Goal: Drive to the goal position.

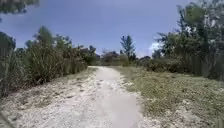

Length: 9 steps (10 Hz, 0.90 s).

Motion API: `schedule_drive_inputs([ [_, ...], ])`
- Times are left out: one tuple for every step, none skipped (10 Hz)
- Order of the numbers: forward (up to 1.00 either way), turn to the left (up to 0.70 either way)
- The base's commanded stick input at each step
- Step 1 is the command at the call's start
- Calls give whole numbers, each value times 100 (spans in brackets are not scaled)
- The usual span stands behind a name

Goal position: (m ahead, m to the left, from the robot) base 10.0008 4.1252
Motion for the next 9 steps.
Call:
schedule_drive_inputs([
  [50, 0],
  [50, 0],
  [50, 0],
  [50, 0],
  [50, 0],
  [50, 0],
  [50, 0],
  [50, 0],
  [50, 0],
])
